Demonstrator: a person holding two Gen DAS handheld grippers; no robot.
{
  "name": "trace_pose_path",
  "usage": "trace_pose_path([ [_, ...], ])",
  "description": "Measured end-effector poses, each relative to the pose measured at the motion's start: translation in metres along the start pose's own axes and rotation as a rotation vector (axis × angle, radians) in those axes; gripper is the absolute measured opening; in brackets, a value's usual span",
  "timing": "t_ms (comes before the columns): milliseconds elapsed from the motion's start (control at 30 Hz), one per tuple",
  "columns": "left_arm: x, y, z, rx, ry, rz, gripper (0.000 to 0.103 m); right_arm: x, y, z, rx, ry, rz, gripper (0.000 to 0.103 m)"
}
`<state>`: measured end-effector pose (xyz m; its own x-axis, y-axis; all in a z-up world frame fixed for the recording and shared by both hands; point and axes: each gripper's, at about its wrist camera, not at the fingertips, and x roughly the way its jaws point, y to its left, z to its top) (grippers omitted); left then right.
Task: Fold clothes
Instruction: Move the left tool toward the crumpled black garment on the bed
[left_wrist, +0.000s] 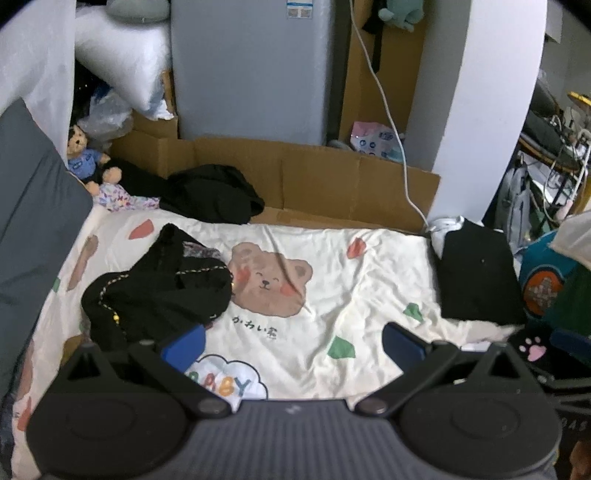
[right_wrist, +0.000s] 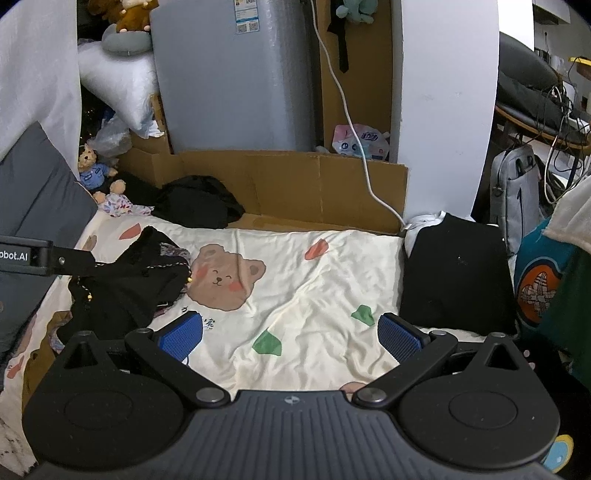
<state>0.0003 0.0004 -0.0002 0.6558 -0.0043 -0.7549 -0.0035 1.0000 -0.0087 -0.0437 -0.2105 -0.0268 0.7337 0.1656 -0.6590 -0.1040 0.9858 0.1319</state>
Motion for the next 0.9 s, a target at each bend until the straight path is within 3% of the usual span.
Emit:
trace_pose_path([
  [400, 0.020, 0.027, 0.008, -0.113, -0.006, 0.012, 0.102, 0.003, -0.004, -0.005, 0.065, -0.036, 0.088, 0.103],
  [567, 0.020, 0.038, 0.006, -0.098, -0.066, 0.052, 0.102, 0.011, -0.008, -0.004, 0.080, -0.016, 0.139, 0.103],
  [900, 0.032, 0.050, 0.007, -0.123, -0.061, 0.095, 0.102, 0.014, -0.010, -0.008, 0.096, -0.012, 0.159, 0.103],
])
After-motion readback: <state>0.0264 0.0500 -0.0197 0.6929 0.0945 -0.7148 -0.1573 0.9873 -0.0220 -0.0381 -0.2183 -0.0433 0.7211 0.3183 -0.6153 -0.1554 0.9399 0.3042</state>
